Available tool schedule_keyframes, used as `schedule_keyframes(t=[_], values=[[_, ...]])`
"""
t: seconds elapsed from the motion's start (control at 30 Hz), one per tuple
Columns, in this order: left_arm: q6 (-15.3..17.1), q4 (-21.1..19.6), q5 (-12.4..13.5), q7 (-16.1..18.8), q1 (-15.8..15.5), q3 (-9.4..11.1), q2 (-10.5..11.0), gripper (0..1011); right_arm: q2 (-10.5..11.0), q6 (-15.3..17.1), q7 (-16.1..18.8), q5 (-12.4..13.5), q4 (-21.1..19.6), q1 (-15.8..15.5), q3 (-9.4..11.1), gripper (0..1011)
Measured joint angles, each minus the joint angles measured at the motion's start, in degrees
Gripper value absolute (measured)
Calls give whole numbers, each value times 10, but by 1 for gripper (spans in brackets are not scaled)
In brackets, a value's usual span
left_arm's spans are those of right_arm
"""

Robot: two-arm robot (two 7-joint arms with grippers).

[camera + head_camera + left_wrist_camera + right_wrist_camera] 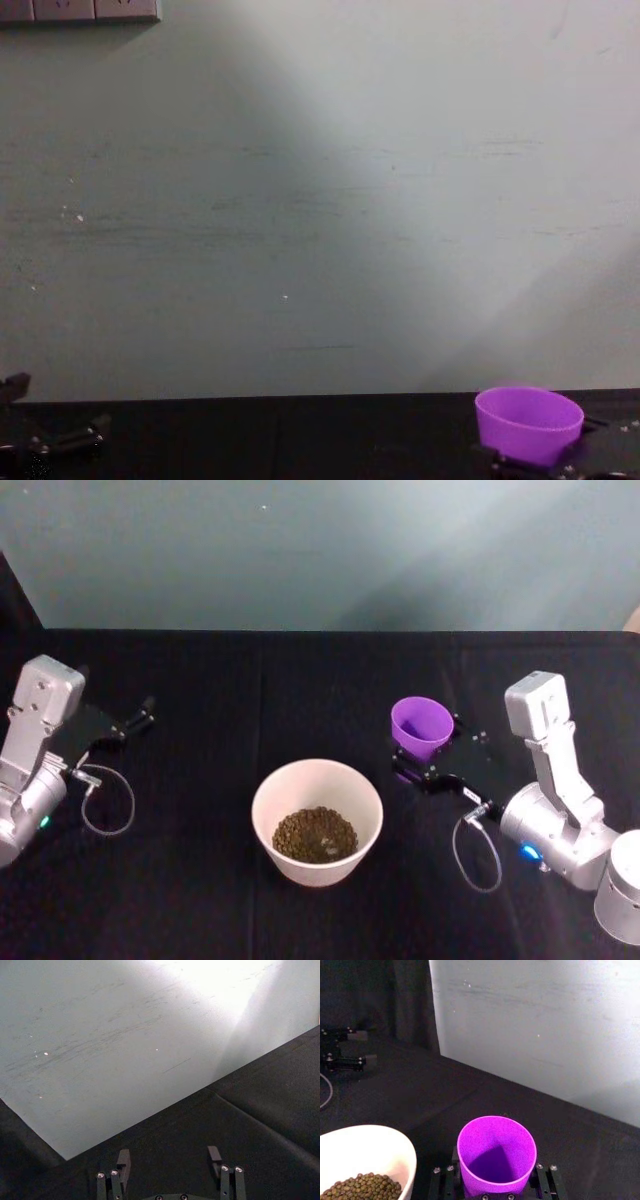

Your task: Pick up the cup and pour the mung beans from the cup into the bowl.

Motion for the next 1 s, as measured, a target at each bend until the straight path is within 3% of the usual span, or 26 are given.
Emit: schedule_keyframes(t=[0.23,0.57,0.83,1.0], values=[[0,0,0,0,0,0,0,1000,2,-1,1,17,22,7,-4,734],[0,0,0,0,0,0,0,1000,8,-40,4,39,58,14,-15,734],[0,0,0,0,0,0,0,1000,15,-53,2,49,67,14,-25,734],[0,0,0,0,0,0,0,1000,20,-56,-1,55,70,14,-30,808]])
